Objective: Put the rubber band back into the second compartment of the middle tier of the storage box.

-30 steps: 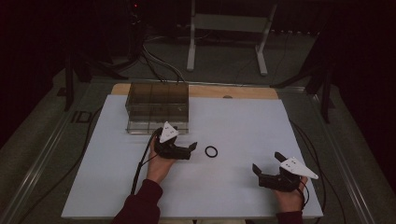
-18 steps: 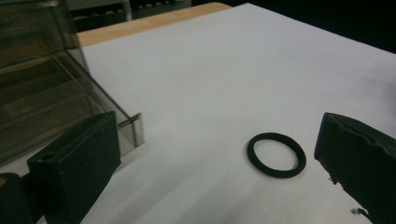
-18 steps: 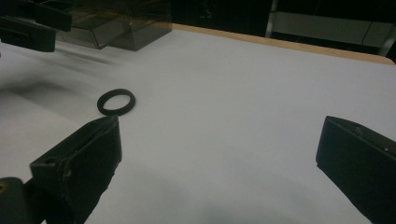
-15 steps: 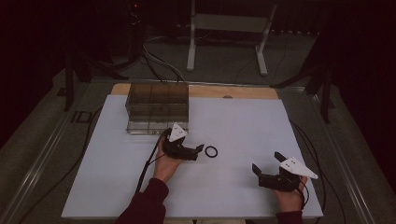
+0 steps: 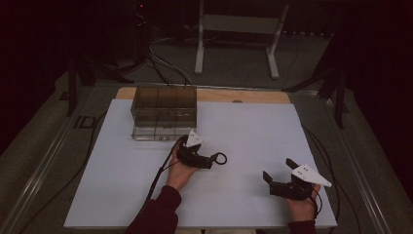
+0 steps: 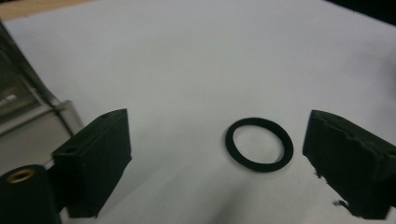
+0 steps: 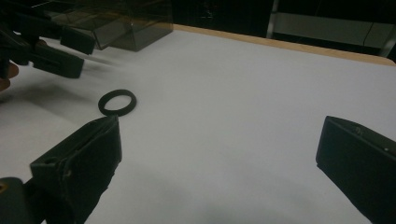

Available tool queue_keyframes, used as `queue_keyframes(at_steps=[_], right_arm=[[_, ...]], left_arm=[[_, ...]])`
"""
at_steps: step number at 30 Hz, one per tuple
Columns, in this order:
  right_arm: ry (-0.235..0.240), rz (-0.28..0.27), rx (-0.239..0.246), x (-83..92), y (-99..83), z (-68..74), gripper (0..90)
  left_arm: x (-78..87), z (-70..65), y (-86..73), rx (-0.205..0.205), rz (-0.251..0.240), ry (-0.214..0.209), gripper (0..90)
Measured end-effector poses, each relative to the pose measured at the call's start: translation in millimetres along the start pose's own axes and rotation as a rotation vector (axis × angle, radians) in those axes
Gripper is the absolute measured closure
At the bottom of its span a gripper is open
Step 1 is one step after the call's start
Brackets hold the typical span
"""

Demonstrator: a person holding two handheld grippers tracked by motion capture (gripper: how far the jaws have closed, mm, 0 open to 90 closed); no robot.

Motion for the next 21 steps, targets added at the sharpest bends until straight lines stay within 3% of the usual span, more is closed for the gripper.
queue_keyframes(at_steps=[6, 13, 21], right_arm=[[0.000, -0.001, 0.000, 0.0, 0.1, 0.0, 0.8], [0.002, -0.001, -0.002, 0.6, 0.2, -0.3, 0.8], [0.003, 0.003, 0.003, 0.1, -0.3, -0.1, 0.8]], left_arm=[[-16.0, -4.8, -8.0, -0.005, 0.096, 0.032, 24.8], [-27.2, -16.3, -13.3, -0.051, 0.151, 0.002, 60.9], [-27.4, -21.6, -14.7, -0.090, 0.166, -0.019, 86.2]])
Point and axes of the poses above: each handheld gripper's, and its own axes: x roughly backward along the jaws, y roughly out of its top, z roughly to its left, the point moved 10 cm from there along -x, roughly forward along the jaws, and after that the axes turned 6 degrees about -x, right-handed, at the moved point
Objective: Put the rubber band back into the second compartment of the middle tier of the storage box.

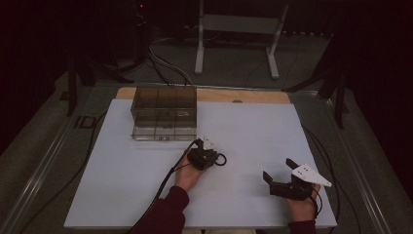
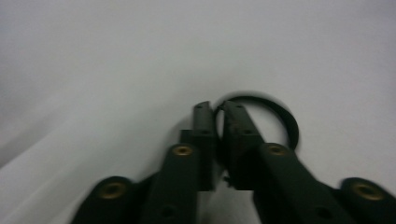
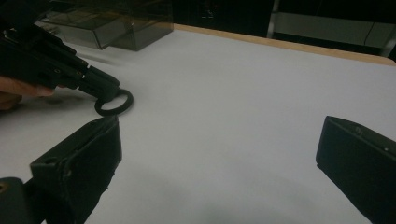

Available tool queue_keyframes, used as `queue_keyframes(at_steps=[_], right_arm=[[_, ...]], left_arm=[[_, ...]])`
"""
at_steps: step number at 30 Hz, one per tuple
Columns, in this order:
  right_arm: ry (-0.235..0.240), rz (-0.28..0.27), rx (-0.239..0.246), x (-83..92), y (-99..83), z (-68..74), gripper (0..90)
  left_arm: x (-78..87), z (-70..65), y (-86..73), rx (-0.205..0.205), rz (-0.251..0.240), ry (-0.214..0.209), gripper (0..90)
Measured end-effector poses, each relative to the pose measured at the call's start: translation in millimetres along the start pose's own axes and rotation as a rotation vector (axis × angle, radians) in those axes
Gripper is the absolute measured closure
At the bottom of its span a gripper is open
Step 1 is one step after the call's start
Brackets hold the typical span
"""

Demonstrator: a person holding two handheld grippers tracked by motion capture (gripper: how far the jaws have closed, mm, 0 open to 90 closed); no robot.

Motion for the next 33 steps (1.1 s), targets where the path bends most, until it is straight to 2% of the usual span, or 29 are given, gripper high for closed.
queue_keyframes(at_steps=[10, 33], right_arm=[[0.001, -0.002, -0.004, 0.3, 0.3, 0.1, 0.8], [0.001, -0.008, -0.009, 0.6, 0.9, -0.3, 0.8]], left_arm=[[3.8, -0.5, 0.9, 0.023, -0.013, -0.034, 89.0], [29.3, 17.7, 11.5, 0.065, -0.077, -0.013, 88.9]])
Point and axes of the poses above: each handheld gripper's, and its own axes: x roughly backward along the jaws, y roughly out of its top, z roughly to its left, the point moved 10 cm from there along -x, roughly forward along the jaws, and after that the axes turned 6 degrees about -x, right-handed, at the moved point
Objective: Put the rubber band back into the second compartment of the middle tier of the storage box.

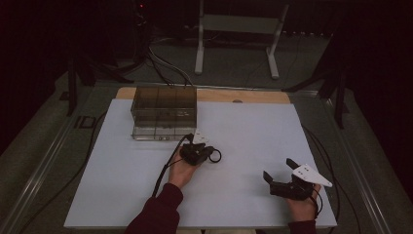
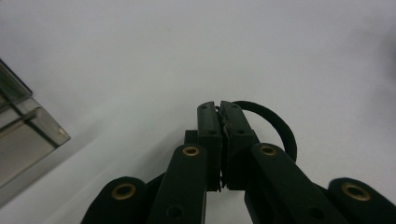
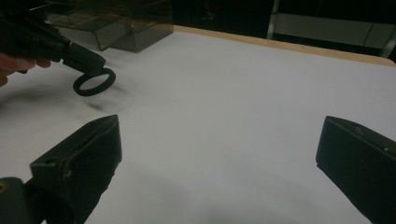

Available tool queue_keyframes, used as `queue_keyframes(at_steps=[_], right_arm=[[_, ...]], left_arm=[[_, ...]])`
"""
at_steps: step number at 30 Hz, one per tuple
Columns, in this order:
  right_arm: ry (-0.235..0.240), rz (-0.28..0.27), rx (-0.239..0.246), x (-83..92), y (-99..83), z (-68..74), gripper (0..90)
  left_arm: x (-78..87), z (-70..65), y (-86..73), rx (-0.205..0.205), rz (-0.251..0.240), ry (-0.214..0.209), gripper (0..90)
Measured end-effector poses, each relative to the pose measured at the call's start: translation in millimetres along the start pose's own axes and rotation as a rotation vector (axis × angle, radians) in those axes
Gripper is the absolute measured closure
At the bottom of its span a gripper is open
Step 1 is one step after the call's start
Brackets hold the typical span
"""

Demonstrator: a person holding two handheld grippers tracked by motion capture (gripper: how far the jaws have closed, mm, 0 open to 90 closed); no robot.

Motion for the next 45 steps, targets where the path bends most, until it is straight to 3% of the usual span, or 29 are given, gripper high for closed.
queue_keyframes(at_steps=[14, 45], right_arm=[[0.002, -0.003, -0.003, 0.2, 0.4, -0.3, 0.8], [-0.001, -0.006, -0.009, 1.4, 0.8, -2.0, 0.8]], left_arm=[[10.5, 8.2, 6.3, 0.030, -0.032, 0.010, 88.9], [35.9, 26.2, 26.5, 0.047, -0.089, 0.044, 89.0]])
Point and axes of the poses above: each handheld gripper's, and its own axes: x roughly backward along the jaws, y roughly out of its top, z roughly to its left, the point moved 10 cm from there along -x, roughly forward along the jaws, and after that the axes turned 6 degrees about -x, right-handed, at the moved point
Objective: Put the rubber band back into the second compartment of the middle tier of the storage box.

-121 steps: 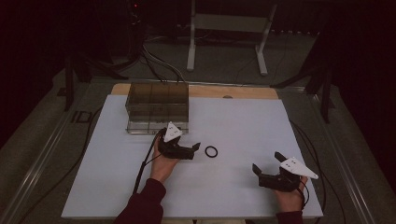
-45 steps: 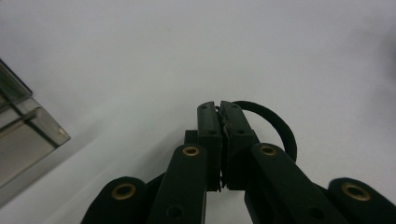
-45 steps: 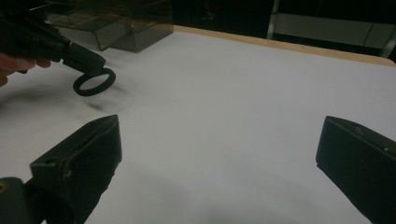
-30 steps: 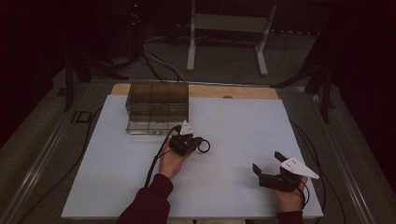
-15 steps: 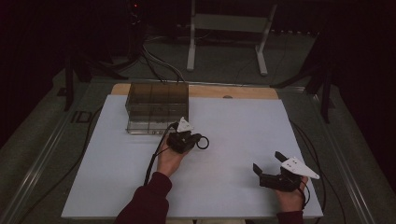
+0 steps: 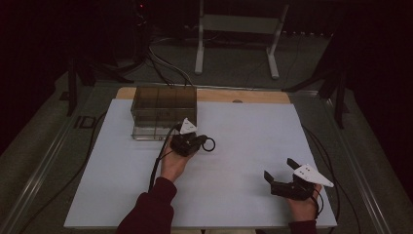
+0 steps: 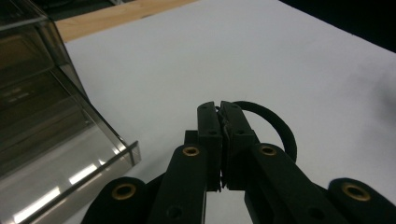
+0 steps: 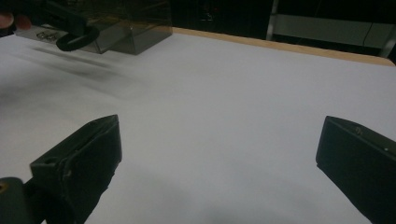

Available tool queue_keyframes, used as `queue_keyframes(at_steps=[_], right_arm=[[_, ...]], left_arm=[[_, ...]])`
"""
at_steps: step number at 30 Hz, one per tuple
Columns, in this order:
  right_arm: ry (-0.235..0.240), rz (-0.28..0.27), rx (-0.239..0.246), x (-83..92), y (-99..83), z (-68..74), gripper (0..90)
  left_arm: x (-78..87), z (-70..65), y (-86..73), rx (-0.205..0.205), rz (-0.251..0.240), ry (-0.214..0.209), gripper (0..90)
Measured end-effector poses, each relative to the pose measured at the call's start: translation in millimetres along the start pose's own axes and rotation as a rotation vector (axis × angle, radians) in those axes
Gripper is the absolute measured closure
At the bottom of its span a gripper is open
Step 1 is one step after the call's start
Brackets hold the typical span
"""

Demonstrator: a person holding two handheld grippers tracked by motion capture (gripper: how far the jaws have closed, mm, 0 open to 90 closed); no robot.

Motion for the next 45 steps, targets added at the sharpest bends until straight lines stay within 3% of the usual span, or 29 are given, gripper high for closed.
queue_keyframes(at_steps=[24, 45], right_arm=[[0.002, 0.000, -0.004, 0.1, 0.1, -0.3, 0.8], [0.003, 0.000, -0.007, -0.4, 0.1, -1.2, 0.8]], left_arm=[[16.1, 21.6, 18.4, 0.016, -0.041, 0.041, 88.9], [25.6, 49.1, 19.7, 0.036, -0.045, 0.108, 88.9]])
Point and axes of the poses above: each handheld gripper's, and its own axes: x roughly backward along the jaws, y roughly out of its top, z roughly to its left, the point moved 10 cm from there along -x, roughly forward along the jaws, and after that the axes turned 6 degrees about -x, right-handed, at the moved point
